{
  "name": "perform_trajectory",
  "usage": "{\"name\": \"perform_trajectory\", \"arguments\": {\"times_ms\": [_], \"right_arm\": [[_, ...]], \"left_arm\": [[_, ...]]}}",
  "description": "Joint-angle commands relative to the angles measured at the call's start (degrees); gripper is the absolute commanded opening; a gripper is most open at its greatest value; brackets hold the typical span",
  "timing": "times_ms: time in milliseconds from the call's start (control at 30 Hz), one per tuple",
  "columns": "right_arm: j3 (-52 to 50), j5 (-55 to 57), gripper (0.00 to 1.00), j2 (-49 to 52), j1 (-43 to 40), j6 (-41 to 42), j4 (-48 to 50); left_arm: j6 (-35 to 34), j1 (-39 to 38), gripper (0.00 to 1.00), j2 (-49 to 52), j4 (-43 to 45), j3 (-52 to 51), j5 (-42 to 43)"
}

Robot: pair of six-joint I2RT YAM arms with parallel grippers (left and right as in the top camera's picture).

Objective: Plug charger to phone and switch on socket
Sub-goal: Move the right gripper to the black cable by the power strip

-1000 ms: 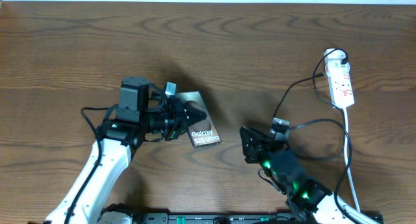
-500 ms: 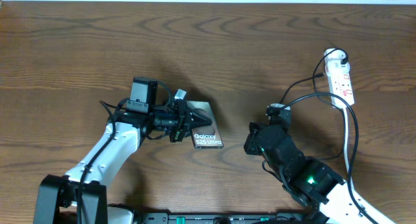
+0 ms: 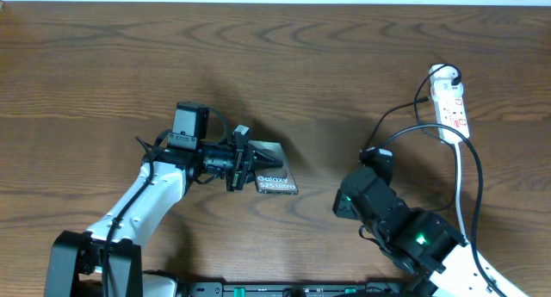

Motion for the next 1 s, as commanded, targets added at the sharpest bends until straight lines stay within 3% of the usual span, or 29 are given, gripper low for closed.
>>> {"name": "perform_trajectory", "arguments": {"times_ms": [0, 367, 667, 800, 967], "right_arm": [[1.7, -0.1, 0.01, -2.6, 0.6, 0.7, -2.3], [1.7, 3.0, 0.03, -5.1, 0.6, 0.7, -4.2], [4.3, 8.1, 0.19, -4.9, -0.2, 0.7, -4.3], [7.7, 8.1, 0.22, -3.3, -3.2, 0.6, -6.1], [13.2, 8.5, 0.34, 1.5, -7.4, -2.3, -7.6]], "left_arm": [[-5.4, 0.2, 0.07, -0.3, 1.7, 0.4, 2.8], [-3.8, 0.2, 0.07, -0.3, 6.3, 0.4, 2.6], [0.0, 0.2, 0.07, -0.3, 6.3, 0.4, 2.6], [1.6, 0.2, 0.08, -0.3, 6.3, 0.4, 2.6], [1.6, 0.2, 0.07, -0.3, 6.3, 0.4, 2.6]]}}
